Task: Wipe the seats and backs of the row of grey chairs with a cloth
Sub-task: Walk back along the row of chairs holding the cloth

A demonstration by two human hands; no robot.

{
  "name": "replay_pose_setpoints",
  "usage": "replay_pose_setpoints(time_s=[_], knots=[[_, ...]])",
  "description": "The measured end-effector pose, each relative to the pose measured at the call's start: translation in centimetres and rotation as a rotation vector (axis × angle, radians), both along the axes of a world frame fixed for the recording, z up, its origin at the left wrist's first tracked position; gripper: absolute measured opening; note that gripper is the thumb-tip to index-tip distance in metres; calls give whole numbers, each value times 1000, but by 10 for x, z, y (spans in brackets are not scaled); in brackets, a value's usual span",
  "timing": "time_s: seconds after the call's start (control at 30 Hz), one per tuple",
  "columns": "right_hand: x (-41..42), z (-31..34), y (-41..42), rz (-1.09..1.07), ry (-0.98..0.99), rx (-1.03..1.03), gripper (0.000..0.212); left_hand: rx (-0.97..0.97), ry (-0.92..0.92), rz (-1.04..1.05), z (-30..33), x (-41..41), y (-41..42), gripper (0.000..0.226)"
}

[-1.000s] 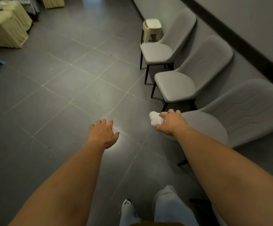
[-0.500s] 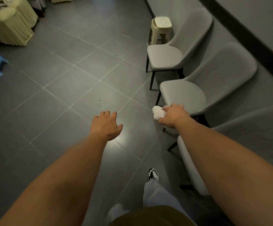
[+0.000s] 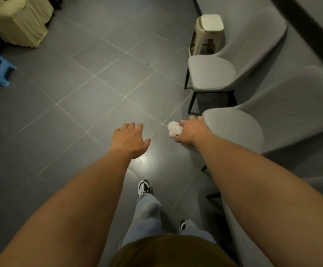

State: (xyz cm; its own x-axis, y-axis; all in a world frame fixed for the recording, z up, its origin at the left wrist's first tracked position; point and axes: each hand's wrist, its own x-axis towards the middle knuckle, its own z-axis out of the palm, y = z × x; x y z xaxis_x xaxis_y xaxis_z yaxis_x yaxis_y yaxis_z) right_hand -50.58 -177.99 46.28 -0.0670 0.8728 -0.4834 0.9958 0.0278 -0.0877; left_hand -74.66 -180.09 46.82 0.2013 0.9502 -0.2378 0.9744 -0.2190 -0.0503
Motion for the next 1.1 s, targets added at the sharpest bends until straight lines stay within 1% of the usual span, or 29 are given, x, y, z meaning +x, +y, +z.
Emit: replay_pose_setpoints(time_s=[0.07, 0.17, 0.23, 0.33, 0.4, 0.53, 0.7, 0.8, 0.87, 0.97, 1.1], knots=[[-5, -1, 34, -34, -15, 2, 67, 6, -1, 25, -3, -12, 43, 73], [-4, 4, 86, -143, -52, 24, 68, 36, -4, -31, -3, -25, 109, 72], [-8, 7, 117, -161, -72, 29, 70, 36, 0, -39, -1, -37, 152, 71], [-14, 8, 154, -178, -56, 21, 69, 0, 2, -16, 0, -45, 198, 68], [-12, 7, 180, -215, -60, -1, 69, -4, 5, -65, -2, -40, 224, 67], [-1, 2, 238, -231, -39, -10, 71, -21, -2, -115, -6, -22, 283, 65], [31, -9, 319, -205, -35, -28, 70, -35, 36, -86, -12, 4, 357, 67], [65, -9, 372, -184, -2, 13, 65, -20, 50, -44, -8, 33, 414, 65], [92, -9, 403, -182, -1, 0, 64, -21, 26, -40, -2, 62, 445, 67], [130, -10, 452, -218, -47, -63, 65, 26, -45, -110, 2, 108, 479, 71], [136, -18, 505, -164, -26, -69, 66, 18, -58, -156, 5, 139, 517, 71]])
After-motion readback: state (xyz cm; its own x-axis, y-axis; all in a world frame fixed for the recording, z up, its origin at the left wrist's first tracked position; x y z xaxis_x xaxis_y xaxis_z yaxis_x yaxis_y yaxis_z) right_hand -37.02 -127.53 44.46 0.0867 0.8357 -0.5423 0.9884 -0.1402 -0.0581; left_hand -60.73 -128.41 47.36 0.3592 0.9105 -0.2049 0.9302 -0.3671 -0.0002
